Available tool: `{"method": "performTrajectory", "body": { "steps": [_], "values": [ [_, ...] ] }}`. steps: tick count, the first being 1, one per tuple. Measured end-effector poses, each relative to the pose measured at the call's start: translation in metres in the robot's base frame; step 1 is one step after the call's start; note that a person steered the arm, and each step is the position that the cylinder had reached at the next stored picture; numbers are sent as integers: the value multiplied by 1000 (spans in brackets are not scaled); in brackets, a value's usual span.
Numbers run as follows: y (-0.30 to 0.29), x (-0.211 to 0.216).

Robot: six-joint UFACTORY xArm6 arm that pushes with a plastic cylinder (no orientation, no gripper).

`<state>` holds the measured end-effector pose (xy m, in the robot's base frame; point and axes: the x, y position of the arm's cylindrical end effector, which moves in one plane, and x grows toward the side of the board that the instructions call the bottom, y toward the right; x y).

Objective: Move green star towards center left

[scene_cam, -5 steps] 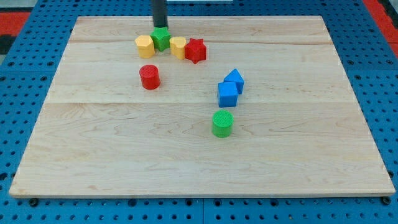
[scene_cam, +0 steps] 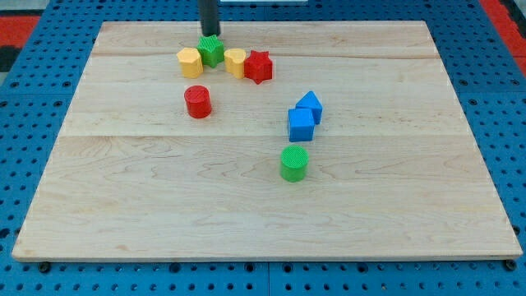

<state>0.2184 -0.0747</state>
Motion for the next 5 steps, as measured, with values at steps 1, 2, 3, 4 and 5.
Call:
{"method": "performTrajectory", "body": {
  "steps": [1, 2, 3, 4, 5],
  "values": [
    [29, 1],
    [46, 6],
    [52, 16],
    [46, 18],
    [29, 26]
  ]
}}
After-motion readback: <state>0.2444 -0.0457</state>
